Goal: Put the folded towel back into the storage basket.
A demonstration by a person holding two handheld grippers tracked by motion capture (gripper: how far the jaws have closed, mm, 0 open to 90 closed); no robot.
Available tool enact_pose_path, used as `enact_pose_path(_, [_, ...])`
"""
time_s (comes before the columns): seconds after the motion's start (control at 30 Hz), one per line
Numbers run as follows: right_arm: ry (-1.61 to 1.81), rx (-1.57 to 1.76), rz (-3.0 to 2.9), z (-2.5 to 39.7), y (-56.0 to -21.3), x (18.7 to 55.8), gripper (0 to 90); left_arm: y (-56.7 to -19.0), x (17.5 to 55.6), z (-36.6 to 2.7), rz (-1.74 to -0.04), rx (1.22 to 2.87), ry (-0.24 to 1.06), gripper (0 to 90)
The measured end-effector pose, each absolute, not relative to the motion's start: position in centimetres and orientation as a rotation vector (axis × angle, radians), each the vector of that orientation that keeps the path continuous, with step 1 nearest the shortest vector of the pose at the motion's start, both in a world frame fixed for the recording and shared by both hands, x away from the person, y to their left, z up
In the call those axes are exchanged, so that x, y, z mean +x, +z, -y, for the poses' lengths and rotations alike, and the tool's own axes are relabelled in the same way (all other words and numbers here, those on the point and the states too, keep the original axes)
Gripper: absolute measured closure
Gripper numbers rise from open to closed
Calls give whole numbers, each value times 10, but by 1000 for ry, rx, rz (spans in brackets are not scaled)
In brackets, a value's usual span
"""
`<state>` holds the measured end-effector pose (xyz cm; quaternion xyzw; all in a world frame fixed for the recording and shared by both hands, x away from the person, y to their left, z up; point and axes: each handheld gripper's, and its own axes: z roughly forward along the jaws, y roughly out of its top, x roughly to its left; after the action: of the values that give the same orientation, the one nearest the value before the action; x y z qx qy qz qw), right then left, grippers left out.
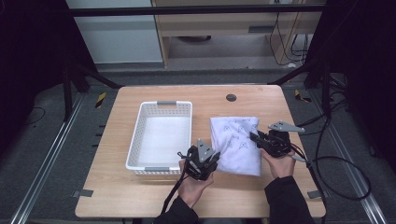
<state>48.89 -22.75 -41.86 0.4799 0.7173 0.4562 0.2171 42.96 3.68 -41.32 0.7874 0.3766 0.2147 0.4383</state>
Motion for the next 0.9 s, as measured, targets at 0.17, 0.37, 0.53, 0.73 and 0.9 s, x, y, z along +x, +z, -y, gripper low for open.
enact_pose_path(0.17, [1271,1309,-1972,224,-408,489,731,-405,429,-39,-929,1952,548,758])
enact_pose_path(0.37, [1278,1291,-1964,219,-396,488,731,-396,429,-46,-923,1944,553,758])
enact_pose_path(0.53, [1282,1273,-1955,212,-387,488,730,-389,430,-53,-926,1930,564,758])
enact_pose_path(0.73, [1291,1260,-1951,204,-379,489,730,-382,430,-61,-930,1919,569,758])
enact_pose_path(0.9, [1315,1242,-1946,197,-374,489,730,-374,430,-71,-936,1906,573,758])
